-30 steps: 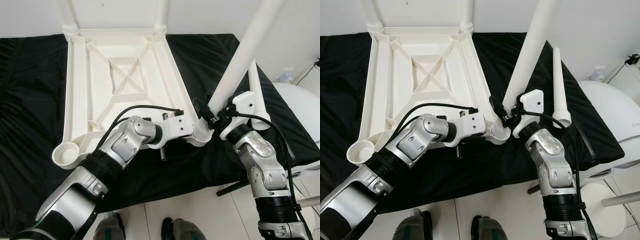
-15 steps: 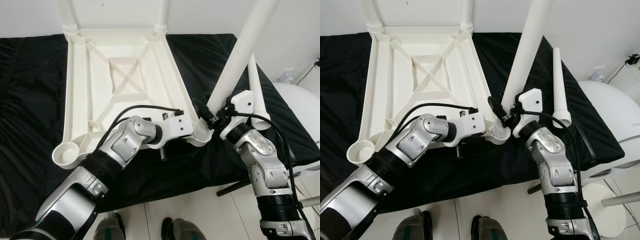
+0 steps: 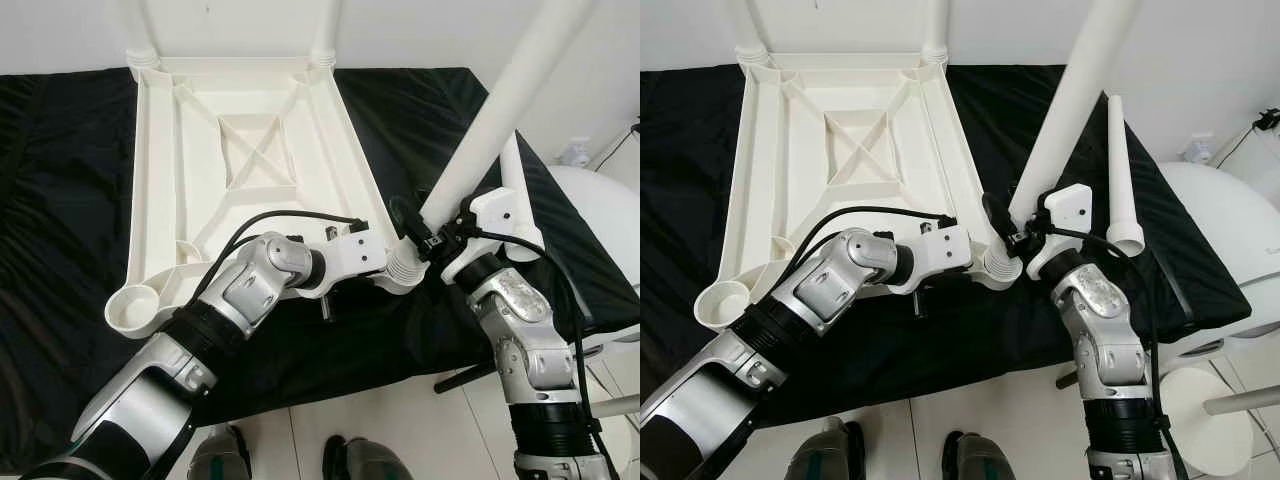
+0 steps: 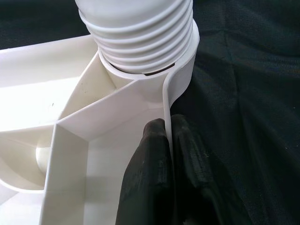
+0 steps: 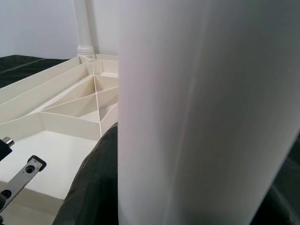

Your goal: Building children table

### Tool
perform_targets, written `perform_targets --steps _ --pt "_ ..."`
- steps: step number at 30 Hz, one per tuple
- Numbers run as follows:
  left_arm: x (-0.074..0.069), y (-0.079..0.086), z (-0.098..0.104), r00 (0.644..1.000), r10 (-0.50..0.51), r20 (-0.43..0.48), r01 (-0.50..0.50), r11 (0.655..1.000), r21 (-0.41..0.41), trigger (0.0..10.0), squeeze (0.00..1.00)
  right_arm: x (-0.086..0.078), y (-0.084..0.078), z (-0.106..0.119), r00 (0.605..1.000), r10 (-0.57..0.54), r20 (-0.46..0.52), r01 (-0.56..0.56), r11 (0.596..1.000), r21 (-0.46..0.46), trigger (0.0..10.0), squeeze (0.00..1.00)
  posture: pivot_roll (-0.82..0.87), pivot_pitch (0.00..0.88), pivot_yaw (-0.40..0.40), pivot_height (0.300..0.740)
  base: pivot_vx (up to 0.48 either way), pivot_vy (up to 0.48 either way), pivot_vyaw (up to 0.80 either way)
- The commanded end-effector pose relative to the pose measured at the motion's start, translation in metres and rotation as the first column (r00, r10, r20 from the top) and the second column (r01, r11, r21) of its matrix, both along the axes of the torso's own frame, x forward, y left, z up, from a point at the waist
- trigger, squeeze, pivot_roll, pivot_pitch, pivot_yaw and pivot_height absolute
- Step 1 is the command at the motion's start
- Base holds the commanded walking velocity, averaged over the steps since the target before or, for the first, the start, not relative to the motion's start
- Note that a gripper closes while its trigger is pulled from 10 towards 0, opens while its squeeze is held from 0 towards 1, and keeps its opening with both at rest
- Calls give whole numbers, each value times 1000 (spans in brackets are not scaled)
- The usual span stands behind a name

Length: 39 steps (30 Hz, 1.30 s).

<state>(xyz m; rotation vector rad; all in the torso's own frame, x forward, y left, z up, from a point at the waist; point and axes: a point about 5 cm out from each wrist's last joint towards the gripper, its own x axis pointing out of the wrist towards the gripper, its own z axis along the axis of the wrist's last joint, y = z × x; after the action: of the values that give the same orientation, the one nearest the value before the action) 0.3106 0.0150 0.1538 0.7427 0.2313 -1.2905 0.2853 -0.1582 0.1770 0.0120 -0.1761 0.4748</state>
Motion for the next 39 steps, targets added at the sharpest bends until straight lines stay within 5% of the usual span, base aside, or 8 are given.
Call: perform_targets --steps 1,39 --pt "10 11 3 996 70 46 -71 997 33 10000 0 -5 -4 -34 986 -28 -163 24 999 -25 10000 0 1 119 -56 740 0 0 0" --pt "10 11 5 997 64 45 -65 997 32 10000 0 -21 17 -30 970 -188 -155 203 975 87 10000 0 -1 135 -53 740 0 0 0"
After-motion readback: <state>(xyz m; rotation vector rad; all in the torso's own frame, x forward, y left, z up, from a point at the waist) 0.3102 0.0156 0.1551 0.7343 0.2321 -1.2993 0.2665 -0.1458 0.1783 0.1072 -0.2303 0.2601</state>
